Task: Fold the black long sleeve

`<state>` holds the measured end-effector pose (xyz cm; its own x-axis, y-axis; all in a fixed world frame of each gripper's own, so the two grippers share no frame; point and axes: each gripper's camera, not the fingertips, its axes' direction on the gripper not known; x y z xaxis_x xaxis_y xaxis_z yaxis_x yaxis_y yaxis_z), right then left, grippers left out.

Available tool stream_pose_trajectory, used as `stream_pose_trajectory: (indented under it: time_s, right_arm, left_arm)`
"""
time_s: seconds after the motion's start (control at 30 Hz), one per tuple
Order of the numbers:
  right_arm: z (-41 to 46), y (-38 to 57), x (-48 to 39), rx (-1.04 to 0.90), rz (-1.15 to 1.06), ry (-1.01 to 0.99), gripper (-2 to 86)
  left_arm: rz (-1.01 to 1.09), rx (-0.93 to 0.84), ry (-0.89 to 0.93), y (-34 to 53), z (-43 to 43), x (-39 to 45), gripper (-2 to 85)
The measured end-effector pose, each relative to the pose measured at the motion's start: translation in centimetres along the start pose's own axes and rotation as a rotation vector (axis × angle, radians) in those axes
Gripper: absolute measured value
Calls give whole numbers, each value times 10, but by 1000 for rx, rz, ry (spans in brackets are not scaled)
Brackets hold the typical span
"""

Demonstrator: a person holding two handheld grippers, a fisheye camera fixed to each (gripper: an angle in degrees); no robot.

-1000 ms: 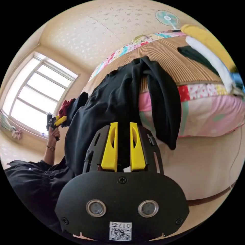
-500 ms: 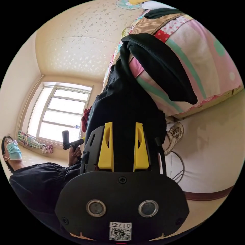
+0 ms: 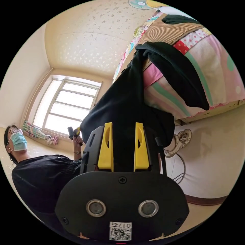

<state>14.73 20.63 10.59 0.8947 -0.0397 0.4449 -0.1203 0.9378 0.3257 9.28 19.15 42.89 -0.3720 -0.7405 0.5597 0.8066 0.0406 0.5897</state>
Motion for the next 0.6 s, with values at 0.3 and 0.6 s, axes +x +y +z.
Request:
stream_pose_trajectory:
  time_s: [0.3,0.6]
  right_arm:
    - [38,14,22,-148,74,-78,134]
    - [-28,25,-59,-86,-256,-315,34]
  left_arm:
    - [-215,-206,22,55,85,-71,156]
    - [-69,-60,256,27,-25,-37,50]
